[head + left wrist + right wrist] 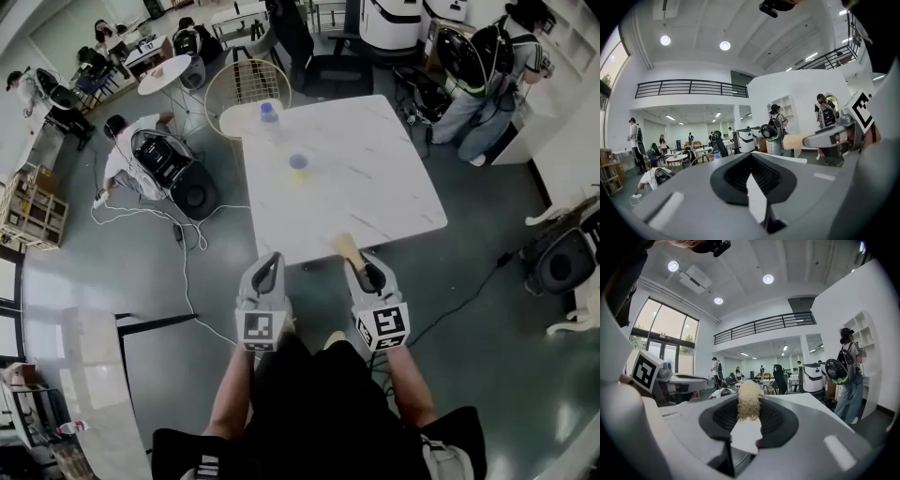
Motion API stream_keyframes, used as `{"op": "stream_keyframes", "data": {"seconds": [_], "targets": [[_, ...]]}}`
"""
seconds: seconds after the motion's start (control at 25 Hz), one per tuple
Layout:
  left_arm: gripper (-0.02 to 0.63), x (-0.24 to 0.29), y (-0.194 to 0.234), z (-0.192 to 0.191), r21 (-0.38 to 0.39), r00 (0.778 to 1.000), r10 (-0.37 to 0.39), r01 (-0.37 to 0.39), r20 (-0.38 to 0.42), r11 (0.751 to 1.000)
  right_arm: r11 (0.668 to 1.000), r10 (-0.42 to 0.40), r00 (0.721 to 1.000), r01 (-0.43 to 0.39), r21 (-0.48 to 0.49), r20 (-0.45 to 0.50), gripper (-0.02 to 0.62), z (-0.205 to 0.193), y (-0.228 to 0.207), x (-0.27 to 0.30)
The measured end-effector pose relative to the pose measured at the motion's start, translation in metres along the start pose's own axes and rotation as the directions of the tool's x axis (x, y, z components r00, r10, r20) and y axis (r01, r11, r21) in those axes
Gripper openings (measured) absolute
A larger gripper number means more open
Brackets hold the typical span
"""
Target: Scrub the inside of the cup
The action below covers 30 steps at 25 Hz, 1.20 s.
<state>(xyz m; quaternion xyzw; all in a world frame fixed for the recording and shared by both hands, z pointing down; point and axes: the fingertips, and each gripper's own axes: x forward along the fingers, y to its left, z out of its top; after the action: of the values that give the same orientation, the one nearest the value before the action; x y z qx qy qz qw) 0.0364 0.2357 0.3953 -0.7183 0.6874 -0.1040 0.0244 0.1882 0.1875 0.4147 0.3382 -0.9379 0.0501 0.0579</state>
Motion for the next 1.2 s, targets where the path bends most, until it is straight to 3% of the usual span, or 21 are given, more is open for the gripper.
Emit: {"op": "stream_keyframes", "data": {"seconds": [0.36,0.6,0.92,1.2], "targets": [[0.008,0.060,0.056,-0.013,0.015,0.998,-0.056,0.056,0.005,0.998,0.997,-0.081,0.997,0.081,0.009,0.000,0.107,0.002,-0.014,0.064],[0.009,0.121,0.100,-0.012,0.017,0.989,-0.146,0.146,0.016,0.989,0.985,-0.174,0.985,0.174,0.014,-0.022,0.107,0.015,-0.028,0.116],[0.008,0.178,0.135,-0.031,0.004,0.957,-0.290,0.290,0.021,0.957,0.954,-0.297,0.953,0.299,0.017,-0.057,0.107,0.015,-0.032,0.172],[0.008,0.217,0.153,-0.047,-0.007,0.911,-0.412,0.412,0.019,0.911,0.920,-0.386,0.918,0.390,0.027,-0.093,0.107,0.013,-0.030,0.213]]}}
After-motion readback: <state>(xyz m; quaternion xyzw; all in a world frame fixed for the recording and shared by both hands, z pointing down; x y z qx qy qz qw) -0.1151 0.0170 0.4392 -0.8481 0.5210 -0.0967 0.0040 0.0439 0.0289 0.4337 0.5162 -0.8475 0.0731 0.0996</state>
